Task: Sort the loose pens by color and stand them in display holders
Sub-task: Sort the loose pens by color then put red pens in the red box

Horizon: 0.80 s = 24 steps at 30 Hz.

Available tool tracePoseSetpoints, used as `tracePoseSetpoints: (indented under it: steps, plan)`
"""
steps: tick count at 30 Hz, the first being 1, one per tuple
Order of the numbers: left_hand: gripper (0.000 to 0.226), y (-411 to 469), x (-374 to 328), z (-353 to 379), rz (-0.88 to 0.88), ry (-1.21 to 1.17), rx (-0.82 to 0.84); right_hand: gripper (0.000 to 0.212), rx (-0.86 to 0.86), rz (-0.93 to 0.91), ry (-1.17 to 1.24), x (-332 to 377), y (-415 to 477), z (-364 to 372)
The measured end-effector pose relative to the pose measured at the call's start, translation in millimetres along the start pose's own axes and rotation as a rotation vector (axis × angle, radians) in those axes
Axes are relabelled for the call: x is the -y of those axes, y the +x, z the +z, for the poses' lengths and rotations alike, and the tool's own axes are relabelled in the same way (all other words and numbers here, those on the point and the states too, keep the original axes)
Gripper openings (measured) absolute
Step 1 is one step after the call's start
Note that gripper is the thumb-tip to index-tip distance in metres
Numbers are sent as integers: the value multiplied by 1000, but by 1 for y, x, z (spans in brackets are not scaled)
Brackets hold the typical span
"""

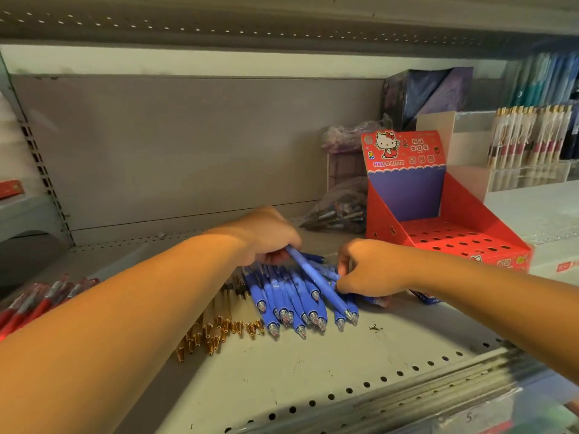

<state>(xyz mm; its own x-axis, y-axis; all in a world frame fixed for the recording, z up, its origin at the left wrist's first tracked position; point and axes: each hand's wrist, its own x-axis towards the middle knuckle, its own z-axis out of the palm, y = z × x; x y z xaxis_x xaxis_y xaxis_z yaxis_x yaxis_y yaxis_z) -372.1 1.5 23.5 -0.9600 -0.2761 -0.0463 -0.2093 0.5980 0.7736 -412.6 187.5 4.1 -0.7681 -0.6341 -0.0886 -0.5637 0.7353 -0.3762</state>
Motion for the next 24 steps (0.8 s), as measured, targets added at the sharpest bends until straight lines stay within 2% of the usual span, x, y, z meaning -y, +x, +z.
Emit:
tracePoseSetpoints:
  steps: [3,6,8,11,14,16,18,21,24]
  plan:
    - [14,-3,1,-6,-59,-127,71,25,-16,-12,-132,1,3,1]
    - [8,-6,3,-14,-97,-241,147,15,19,2,7,0,8,3]
    - [4,-8,5,-21,-94,-285,184,9,-30,0,109,-2,10,0]
    - [8,-10,10,-30,-98,-221,269,7,-109,2,91,-8,11,-5]
    - [5,-12,13,-28,-125,-40,329,16,-74,23,-113,-8,7,-2]
    - [12,-10,12,-23,-99,97,293,18,-96,-10,-259,-8,8,3]
    - [27,-5,11,-16,-14,337,166,23,-144,-51,-318,-5,8,4]
    - [46,-3,13,-3,139,685,-101,25,-140,-129,-234,-2,7,5]
    - [52,-2,21,4,168,838,-215,22,-94,-171,-95,2,5,4]
